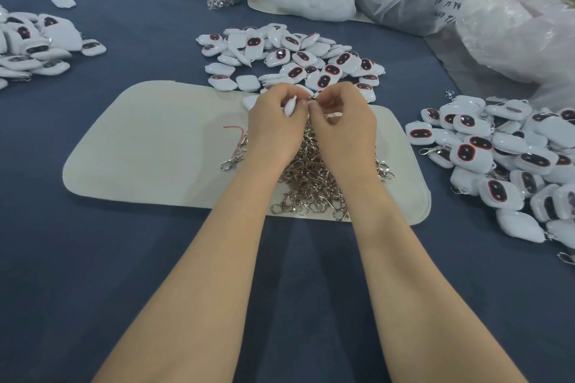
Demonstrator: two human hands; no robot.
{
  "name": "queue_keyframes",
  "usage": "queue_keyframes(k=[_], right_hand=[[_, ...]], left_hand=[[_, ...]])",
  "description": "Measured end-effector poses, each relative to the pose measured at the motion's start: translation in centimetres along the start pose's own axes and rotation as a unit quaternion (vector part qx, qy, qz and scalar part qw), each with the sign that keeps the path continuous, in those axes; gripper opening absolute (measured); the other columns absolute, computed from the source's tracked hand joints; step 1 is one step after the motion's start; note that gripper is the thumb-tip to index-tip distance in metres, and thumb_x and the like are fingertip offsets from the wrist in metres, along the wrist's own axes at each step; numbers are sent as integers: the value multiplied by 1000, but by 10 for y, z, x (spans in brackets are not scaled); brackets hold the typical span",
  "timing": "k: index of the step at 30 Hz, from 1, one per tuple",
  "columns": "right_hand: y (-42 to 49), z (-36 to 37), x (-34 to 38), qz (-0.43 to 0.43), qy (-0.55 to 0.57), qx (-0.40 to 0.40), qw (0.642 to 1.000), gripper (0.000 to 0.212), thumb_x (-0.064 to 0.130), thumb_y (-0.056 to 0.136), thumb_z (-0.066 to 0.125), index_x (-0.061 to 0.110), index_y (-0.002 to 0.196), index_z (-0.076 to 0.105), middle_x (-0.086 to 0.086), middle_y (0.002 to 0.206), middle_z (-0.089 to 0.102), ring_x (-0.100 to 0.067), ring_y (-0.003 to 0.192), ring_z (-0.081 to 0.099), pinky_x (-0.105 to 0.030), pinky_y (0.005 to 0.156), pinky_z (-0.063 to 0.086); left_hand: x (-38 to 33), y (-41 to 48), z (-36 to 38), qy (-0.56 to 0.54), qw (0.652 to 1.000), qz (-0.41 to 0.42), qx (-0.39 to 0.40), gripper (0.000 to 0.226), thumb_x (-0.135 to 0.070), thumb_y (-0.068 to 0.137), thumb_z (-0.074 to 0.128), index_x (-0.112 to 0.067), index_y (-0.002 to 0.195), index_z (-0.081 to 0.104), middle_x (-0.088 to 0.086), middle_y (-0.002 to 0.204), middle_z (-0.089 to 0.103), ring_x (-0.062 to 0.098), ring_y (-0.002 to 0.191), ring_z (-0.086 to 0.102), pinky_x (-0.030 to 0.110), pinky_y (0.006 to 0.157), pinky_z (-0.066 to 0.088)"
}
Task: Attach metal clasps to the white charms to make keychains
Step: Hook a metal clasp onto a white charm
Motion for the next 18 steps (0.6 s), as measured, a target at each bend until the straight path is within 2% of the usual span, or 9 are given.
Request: queue_keyframes(k=[8, 15, 18], right_hand=[[0, -1, 5, -20, -19, -11, 1000, 5, 9, 86, 60, 12, 88, 57, -1, 88, 60, -14, 83, 55, -33, 76, 49], [0, -2, 4, -20, -23, -15, 999, 7, 8, 86, 60, 13, 89, 56, -2, 87, 60, -13, 81, 54, -30, 73, 48], [0, -2, 4, -22, -26, -15, 999, 4, 8, 86, 59, 10, 88, 57, -3, 87, 61, -15, 81, 55, -32, 74, 48]], left_hand=[[-3, -1, 0, 32, 999, 16, 0, 14, -9, 91, 55, -21, 87, 62, -14, 85, 59, -11, 77, 51, -2, 66, 35], [-6, -2, 1, 63, 998, 22, 1, 15, -11, 91, 55, -24, 87, 61, -13, 89, 60, 1, 83, 52, -1, 66, 34], [-6, -2, 1, 65, 998, 24, 0, 14, -11, 91, 54, -22, 90, 63, -11, 91, 60, 4, 86, 52, 2, 68, 35]])
Point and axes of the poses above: each hand's wrist, its own y-axis towards the middle knuckle, its own z-axis out of the palm, x = y × z, the point moved 10 cm from there along y, towards the middle knuckle
